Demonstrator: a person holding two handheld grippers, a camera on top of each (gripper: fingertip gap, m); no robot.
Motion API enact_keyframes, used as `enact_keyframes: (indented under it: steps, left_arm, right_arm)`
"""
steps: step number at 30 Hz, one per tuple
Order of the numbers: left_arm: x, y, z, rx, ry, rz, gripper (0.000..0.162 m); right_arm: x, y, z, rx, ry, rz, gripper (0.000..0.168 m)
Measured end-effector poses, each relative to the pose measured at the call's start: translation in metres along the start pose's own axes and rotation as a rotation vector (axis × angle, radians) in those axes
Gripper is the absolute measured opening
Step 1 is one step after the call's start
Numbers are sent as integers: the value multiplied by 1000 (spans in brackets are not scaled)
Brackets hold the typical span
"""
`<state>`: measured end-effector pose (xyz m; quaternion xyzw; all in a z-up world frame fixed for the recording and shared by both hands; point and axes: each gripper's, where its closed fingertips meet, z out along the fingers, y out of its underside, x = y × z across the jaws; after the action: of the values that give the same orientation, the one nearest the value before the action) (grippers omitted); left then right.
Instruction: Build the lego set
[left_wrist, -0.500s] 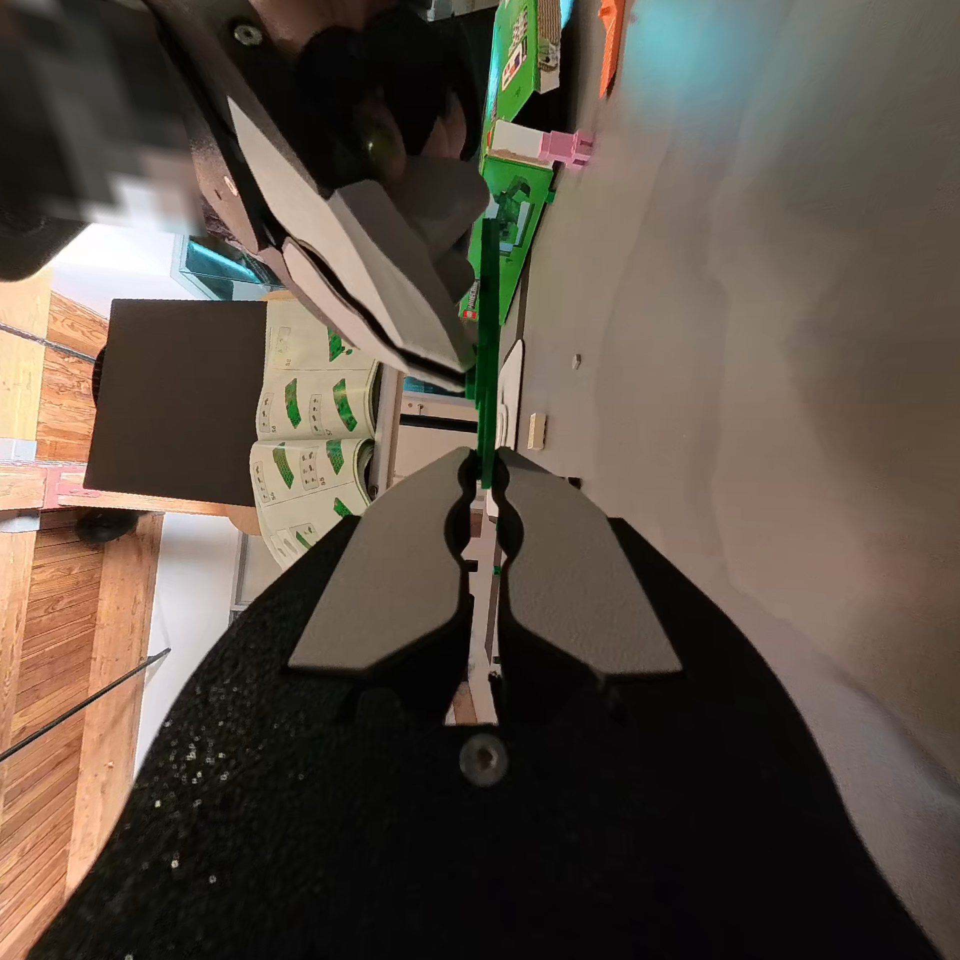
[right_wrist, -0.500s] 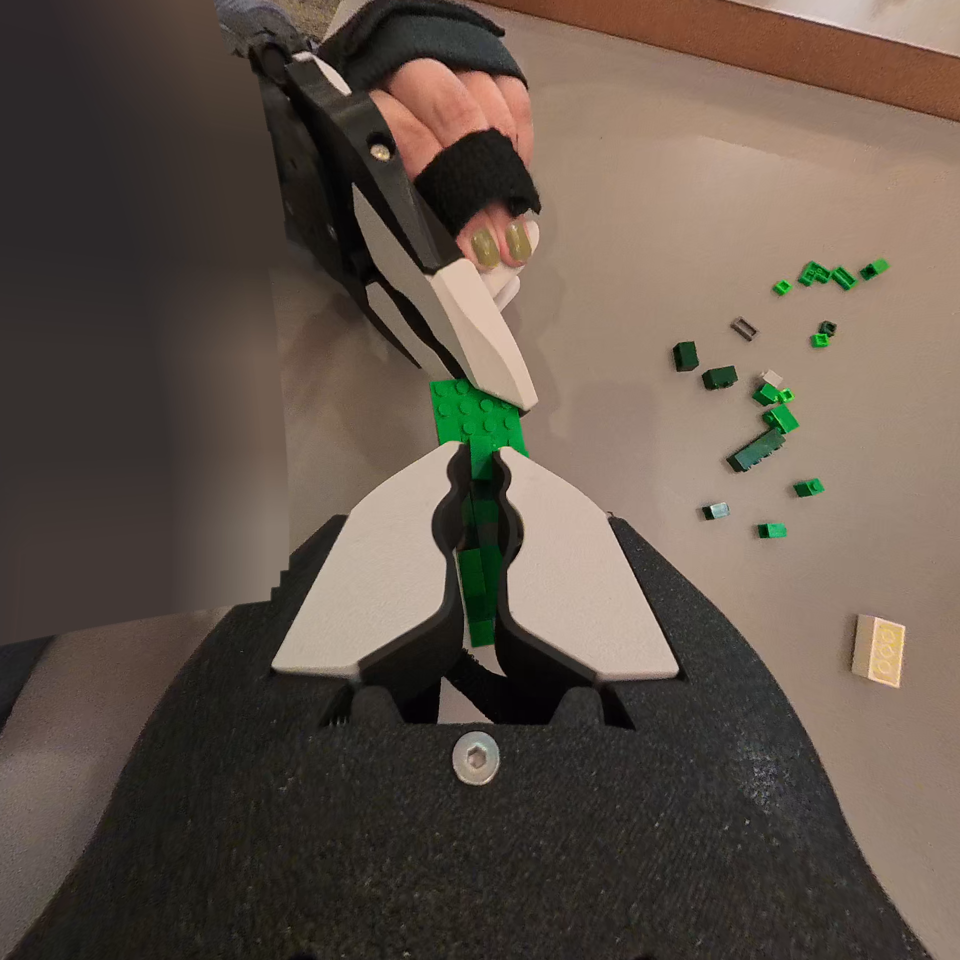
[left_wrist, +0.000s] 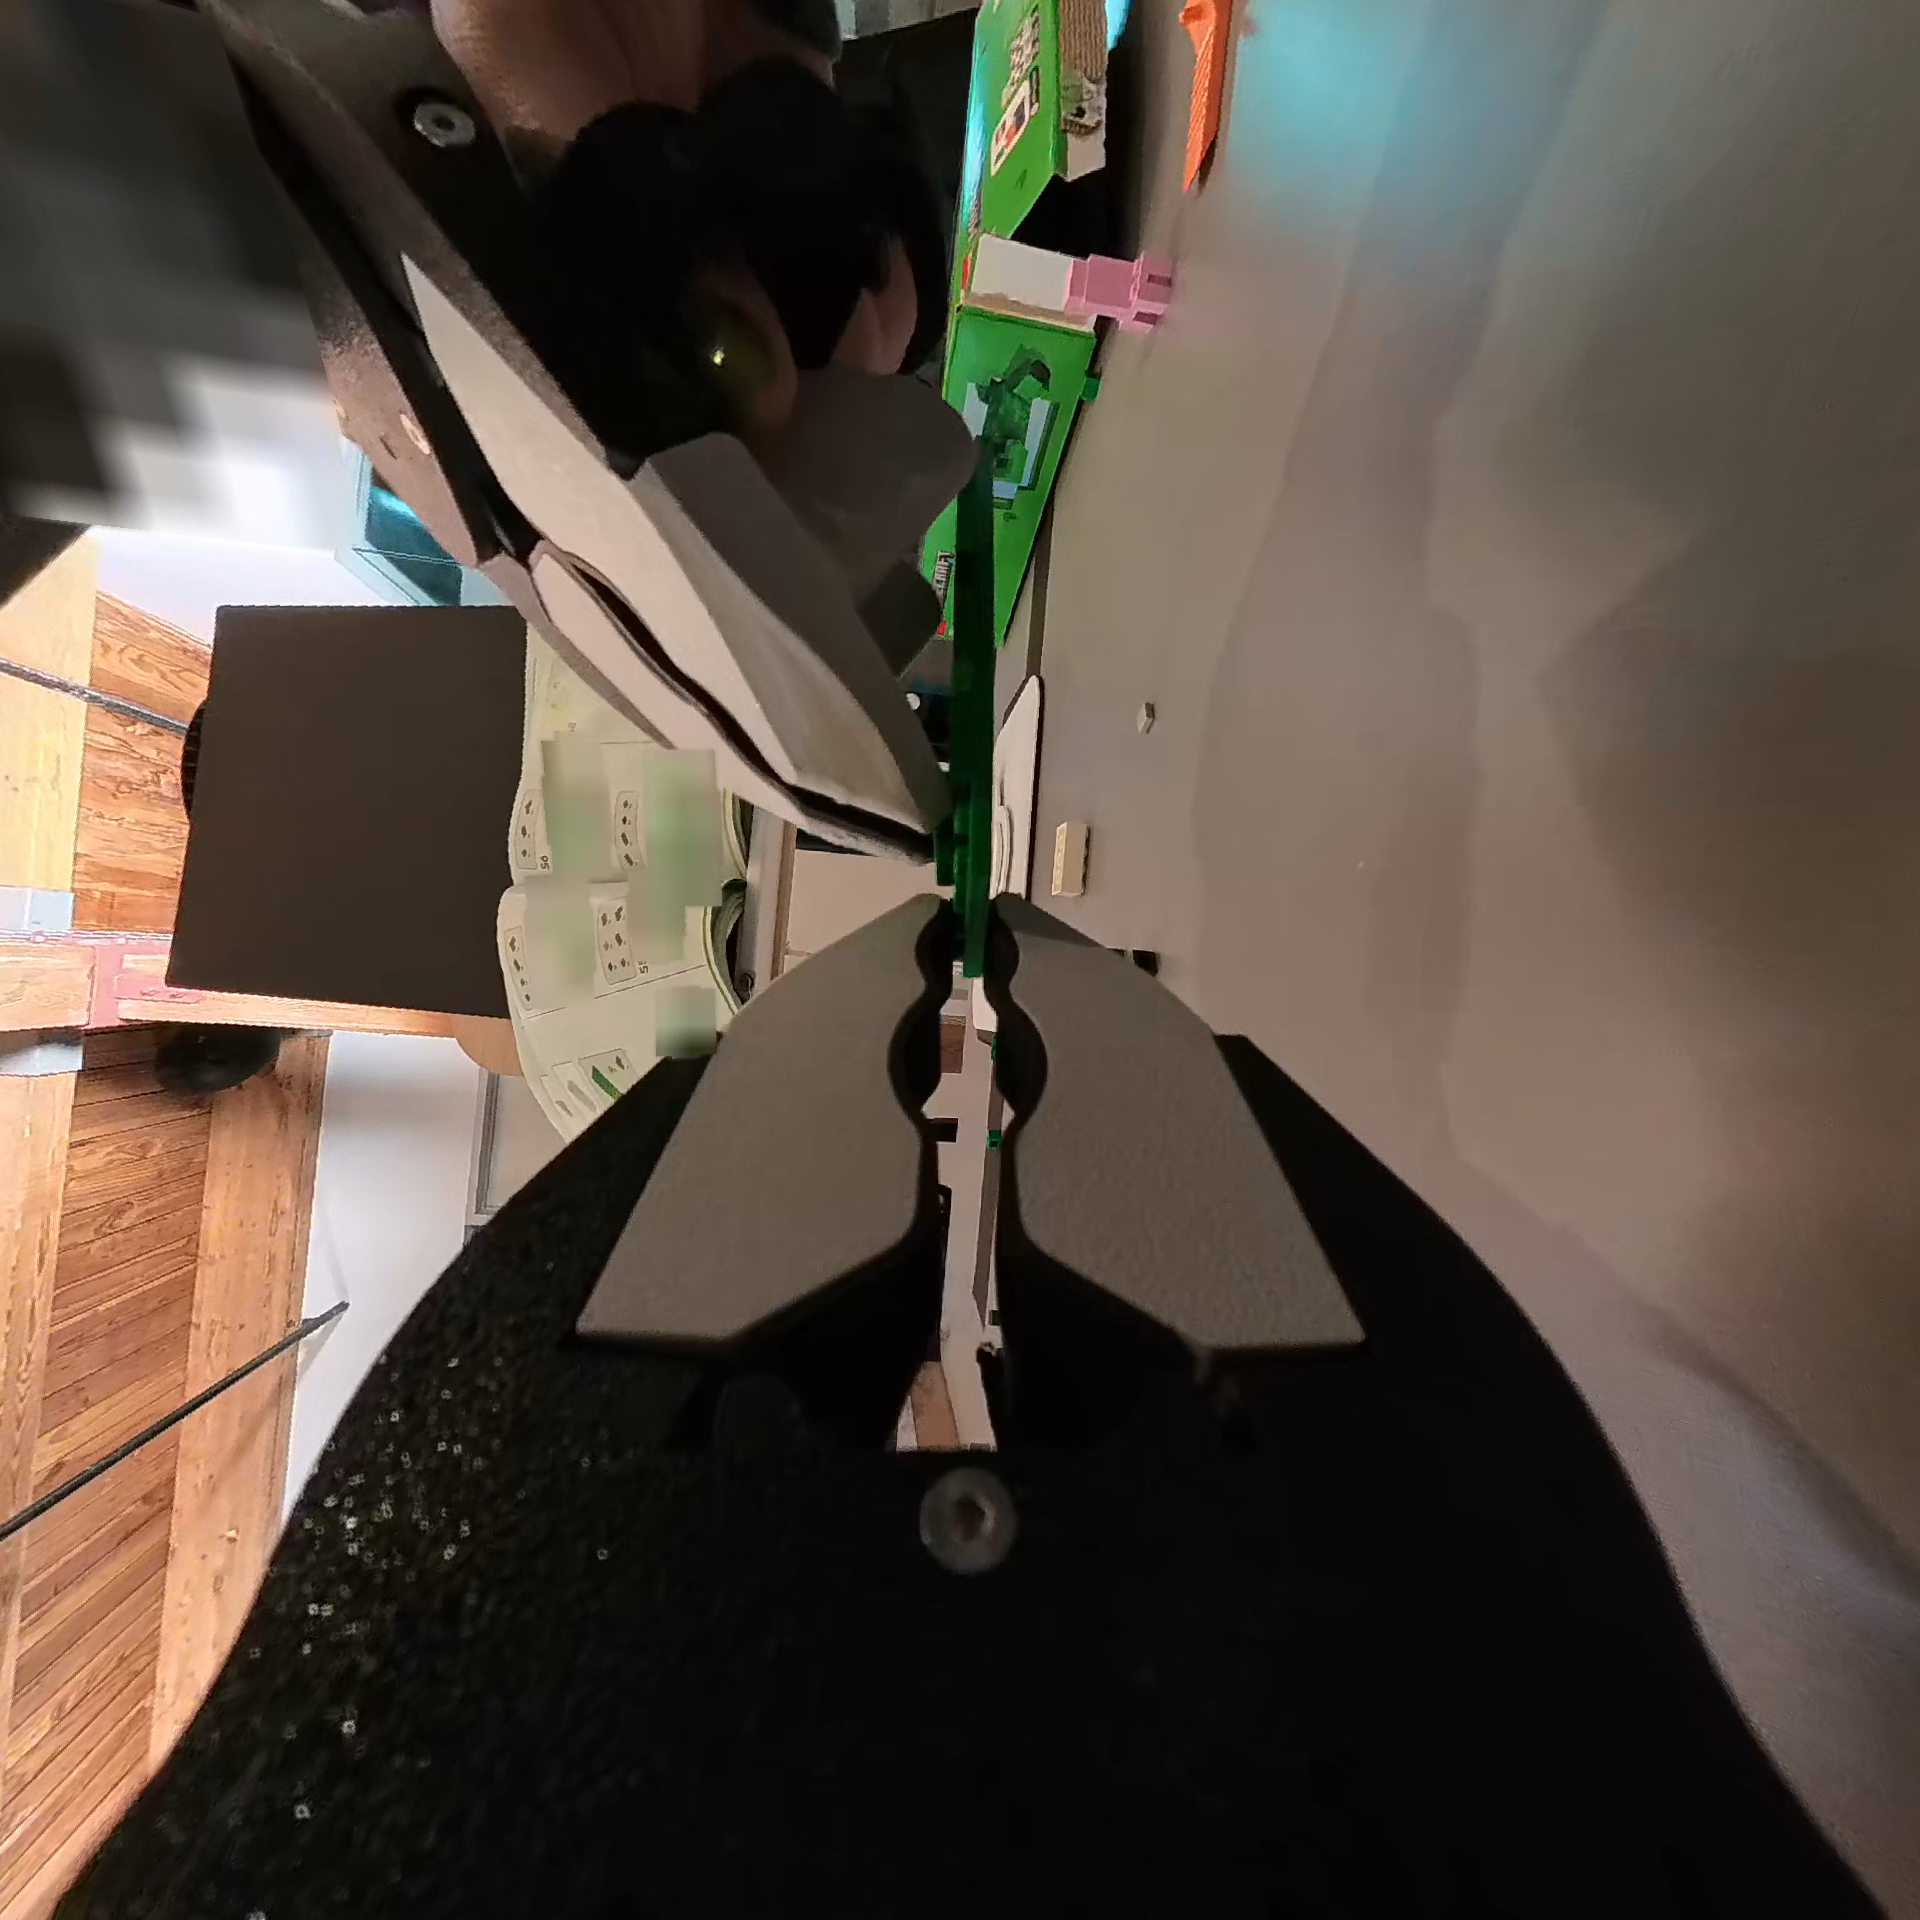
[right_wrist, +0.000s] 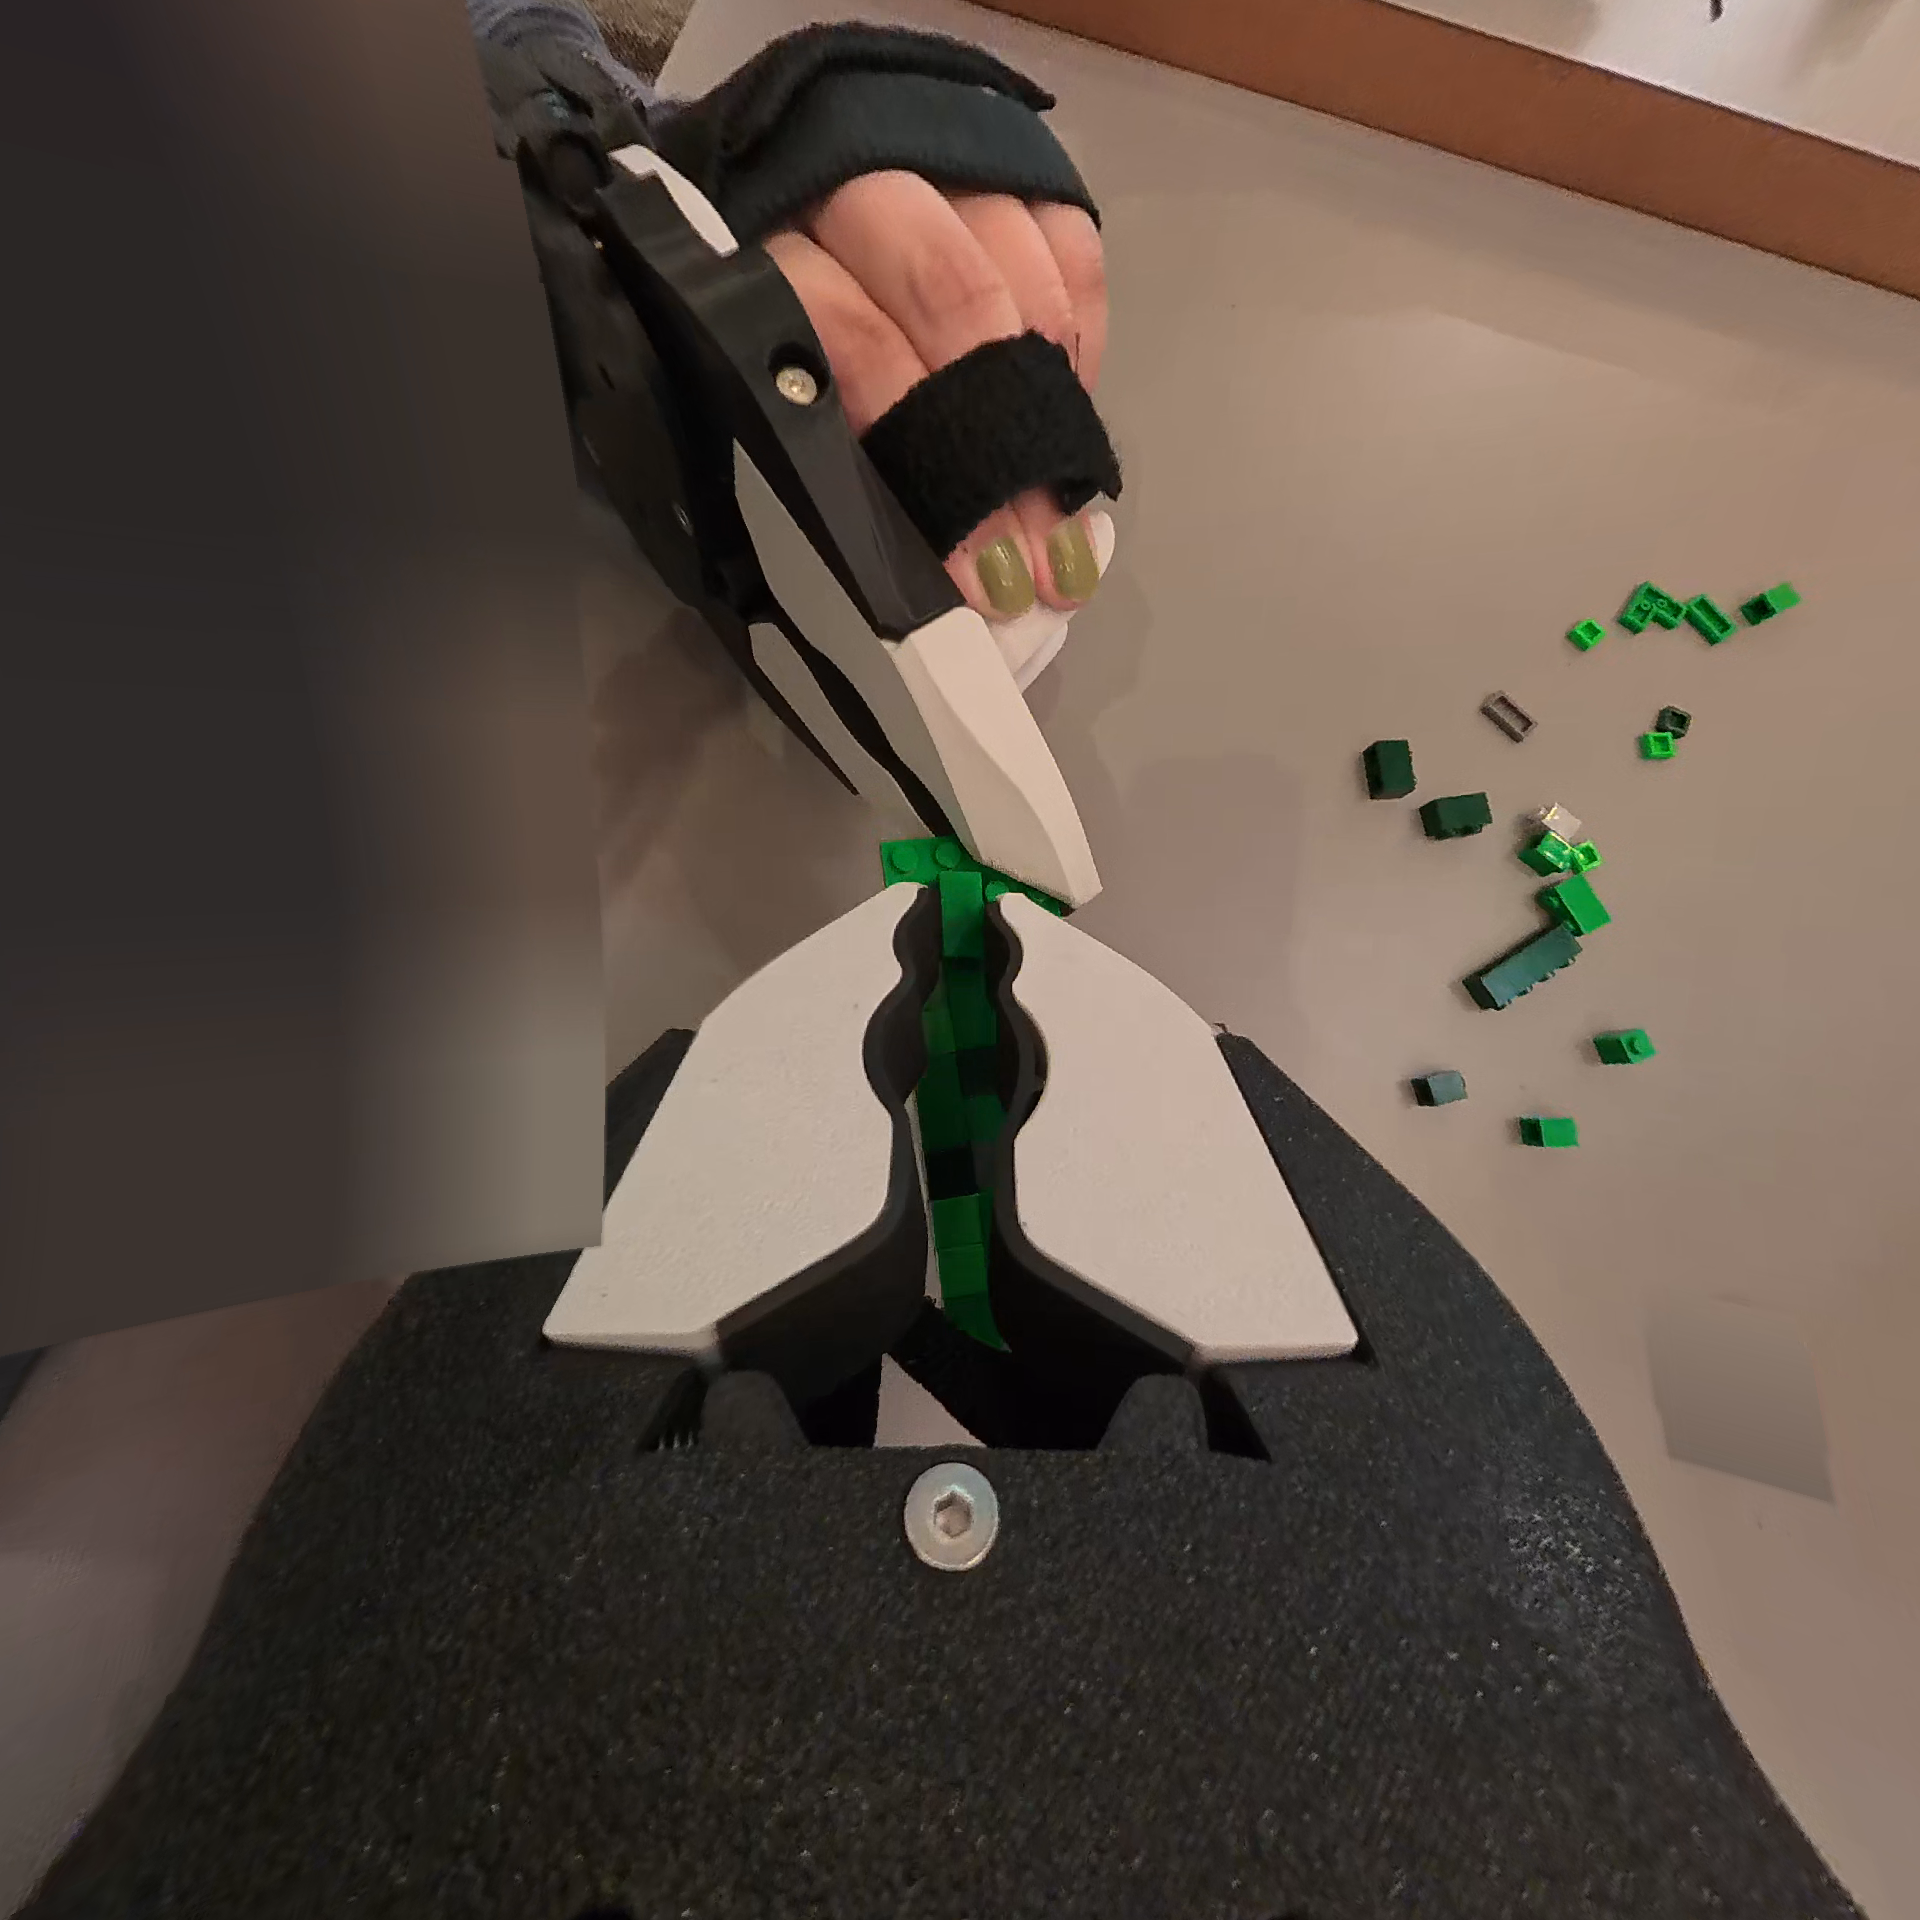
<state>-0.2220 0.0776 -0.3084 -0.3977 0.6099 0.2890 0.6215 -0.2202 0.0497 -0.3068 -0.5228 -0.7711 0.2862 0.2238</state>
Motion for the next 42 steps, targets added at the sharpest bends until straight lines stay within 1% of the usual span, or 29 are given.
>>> enact_keyframes:
  steps: [8, 11, 14, 16, 17, 19, 22, 28, 31, 34, 42]
  left_arm:
    - [1, 0, 0, 1, 3, 4, 4]
    - [0, 2, 0, -4, 7, -16, 4]
    - [-2, 6, 1, -21, 13, -57, 4]
    - [-4, 9, 1, -32, 12, -81, 4]
    - [-4, 11, 1, -37, 13, -88, 4]
    - [-4, 13, 1, -44, 15, -91, 4]
    - [-3, 14, 2, -49, 24, -91, 4]
    - [-1, 16, 3, -68, 29, -86, 4]
    - [-1, 17, 4, -81, 35, -96, 4]
    - [0, 19, 5, -93, 44, -101, 4]
    - [1, 25, 6, -151, 56, -140, 4]
  right_arm:
    - [-1, -1, -1, -15, 13, -59, 10]
    - [1, -4, -8, 13, 53, -76, 17]
    - [2, -9, -15, 63, 155, -134, 26]
    - [0, -11, -14, 77, 257, -227, 30]
    - [2, -9, -12, 56, 333, -291, 31]
    - [7, -3, -7, -39, 460, -431, 33]
    - [12, 0, 0, -136, 569, -563, 34]
    - [20, 2, 7, -213, 657, -677, 30]
    - [24, 4, 9, -250, 704, -728, 24]
    - [28, 3, 8, -274, 767, -771, 12]
    - [36, 3, 5, -420, 916, -875, 9]
